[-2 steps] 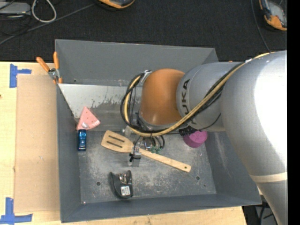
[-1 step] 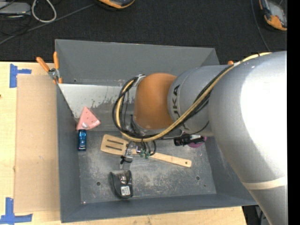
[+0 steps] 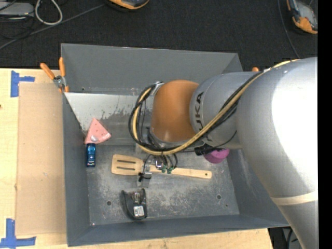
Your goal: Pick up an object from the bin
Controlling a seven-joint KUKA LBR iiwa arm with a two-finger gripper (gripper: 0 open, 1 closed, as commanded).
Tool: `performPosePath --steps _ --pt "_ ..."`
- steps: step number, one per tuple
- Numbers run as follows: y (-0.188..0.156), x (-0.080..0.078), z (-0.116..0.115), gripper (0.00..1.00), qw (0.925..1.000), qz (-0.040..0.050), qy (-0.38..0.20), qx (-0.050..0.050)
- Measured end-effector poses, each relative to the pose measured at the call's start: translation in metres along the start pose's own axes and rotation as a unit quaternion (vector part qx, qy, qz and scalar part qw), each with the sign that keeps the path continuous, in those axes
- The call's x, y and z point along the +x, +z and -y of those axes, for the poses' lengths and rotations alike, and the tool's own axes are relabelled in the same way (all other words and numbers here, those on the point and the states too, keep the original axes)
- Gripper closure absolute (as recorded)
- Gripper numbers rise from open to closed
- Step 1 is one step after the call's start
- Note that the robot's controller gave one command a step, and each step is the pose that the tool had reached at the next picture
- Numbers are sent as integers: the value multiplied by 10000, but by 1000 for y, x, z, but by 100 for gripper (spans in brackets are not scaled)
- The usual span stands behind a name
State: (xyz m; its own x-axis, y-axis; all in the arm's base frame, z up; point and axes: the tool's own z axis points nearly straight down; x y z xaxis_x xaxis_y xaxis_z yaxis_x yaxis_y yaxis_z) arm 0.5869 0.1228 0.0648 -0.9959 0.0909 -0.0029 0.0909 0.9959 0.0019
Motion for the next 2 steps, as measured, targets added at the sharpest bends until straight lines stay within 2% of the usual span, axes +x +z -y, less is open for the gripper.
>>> performPosePath --steps 1,2 --pt "-4 6 -10 100 9991 -6 431 -3" --pt "-4 6 -9 100 9991 -7 435 -4"
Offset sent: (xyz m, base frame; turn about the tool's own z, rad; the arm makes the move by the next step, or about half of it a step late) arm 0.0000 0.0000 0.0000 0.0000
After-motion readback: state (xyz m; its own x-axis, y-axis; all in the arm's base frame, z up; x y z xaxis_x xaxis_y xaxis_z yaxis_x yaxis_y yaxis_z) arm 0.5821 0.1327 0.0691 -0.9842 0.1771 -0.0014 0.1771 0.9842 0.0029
